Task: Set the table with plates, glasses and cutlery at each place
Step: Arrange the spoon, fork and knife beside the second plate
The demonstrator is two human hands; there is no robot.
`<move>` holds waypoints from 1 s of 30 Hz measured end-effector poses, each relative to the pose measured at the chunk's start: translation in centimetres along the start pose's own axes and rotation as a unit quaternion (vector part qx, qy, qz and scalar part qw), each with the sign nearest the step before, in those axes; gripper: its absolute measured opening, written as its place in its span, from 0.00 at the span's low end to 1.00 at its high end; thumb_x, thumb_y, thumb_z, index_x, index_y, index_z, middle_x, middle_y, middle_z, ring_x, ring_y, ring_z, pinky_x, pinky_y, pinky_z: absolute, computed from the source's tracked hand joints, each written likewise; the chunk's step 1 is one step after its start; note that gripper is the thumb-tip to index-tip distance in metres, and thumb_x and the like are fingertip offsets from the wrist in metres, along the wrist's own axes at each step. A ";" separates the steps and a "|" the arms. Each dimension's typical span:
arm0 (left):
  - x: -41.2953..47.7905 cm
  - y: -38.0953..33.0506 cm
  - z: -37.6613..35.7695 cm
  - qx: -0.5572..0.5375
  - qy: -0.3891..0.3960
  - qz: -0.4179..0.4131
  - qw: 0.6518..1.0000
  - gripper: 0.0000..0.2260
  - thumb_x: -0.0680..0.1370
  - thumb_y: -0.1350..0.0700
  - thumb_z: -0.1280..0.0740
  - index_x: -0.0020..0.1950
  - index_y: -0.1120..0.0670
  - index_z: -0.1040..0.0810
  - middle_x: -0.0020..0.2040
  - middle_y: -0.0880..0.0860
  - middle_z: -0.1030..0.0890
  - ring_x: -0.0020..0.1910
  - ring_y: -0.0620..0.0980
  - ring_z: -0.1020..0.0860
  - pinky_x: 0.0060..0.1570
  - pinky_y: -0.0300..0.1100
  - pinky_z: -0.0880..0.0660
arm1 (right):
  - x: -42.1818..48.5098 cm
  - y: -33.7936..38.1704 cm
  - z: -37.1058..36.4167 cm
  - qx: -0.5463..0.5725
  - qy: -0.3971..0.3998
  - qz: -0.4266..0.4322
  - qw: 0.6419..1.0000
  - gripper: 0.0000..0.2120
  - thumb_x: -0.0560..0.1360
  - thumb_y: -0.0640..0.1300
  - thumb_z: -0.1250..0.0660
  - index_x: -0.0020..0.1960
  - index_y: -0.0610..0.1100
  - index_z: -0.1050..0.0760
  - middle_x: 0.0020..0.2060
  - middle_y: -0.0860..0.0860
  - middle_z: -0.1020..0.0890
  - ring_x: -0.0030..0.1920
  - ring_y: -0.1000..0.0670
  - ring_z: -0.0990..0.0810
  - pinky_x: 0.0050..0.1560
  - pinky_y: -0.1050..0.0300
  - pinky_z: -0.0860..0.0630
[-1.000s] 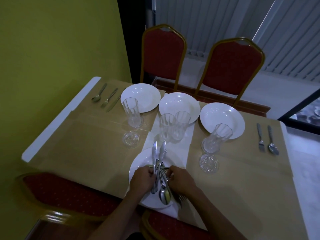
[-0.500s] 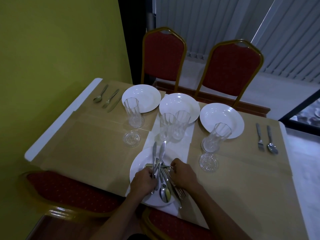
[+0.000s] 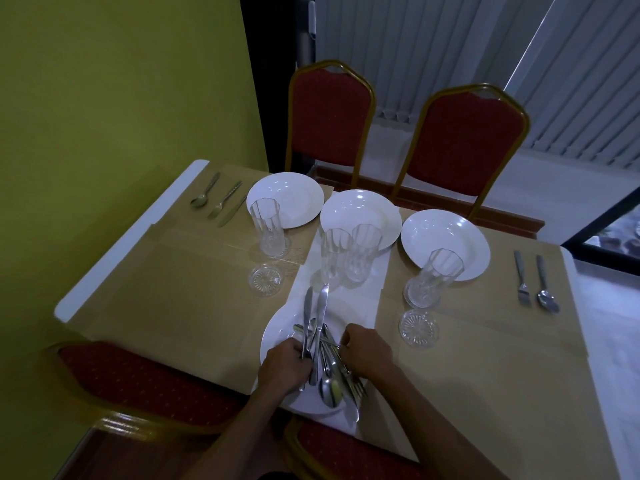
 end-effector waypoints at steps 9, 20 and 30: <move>0.4 -0.4 0.1 0.005 0.004 -0.008 1.000 0.08 0.72 0.49 0.37 0.42 0.49 0.19 0.37 0.48 0.16 0.41 0.49 0.18 0.48 0.47 0.20 | 0.3 0.2 -0.1 0.001 -0.014 0.007 1.000 0.10 0.77 0.45 0.38 0.56 0.45 0.26 0.51 0.47 0.19 0.51 0.45 0.20 0.46 0.54 0.25; 1.0 -0.4 0.5 0.013 -0.016 -0.020 1.000 0.14 0.78 0.49 0.38 0.33 0.49 0.24 0.32 0.46 0.22 0.36 0.45 0.23 0.41 0.41 0.28 | 0.6 1.1 0.2 0.042 -0.012 0.012 0.999 0.09 0.76 0.46 0.38 0.53 0.48 0.23 0.49 0.50 0.17 0.50 0.48 0.20 0.47 0.55 0.24; 1.0 -0.8 0.4 0.027 -0.048 -0.033 0.998 0.06 0.77 0.51 0.34 0.51 0.51 0.21 0.48 0.49 0.17 0.50 0.49 0.20 0.46 0.40 0.27 | 0.6 0.6 0.2 0.027 -0.012 0.009 1.000 0.10 0.77 0.46 0.37 0.58 0.46 0.27 0.51 0.48 0.19 0.48 0.47 0.21 0.45 0.55 0.26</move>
Point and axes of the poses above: each hand's wrist, its own x-axis towards the middle knuckle, its own z-axis out of the back of the hand, y = z × x, the point moved 4 cm from there along x, towards the middle knuckle
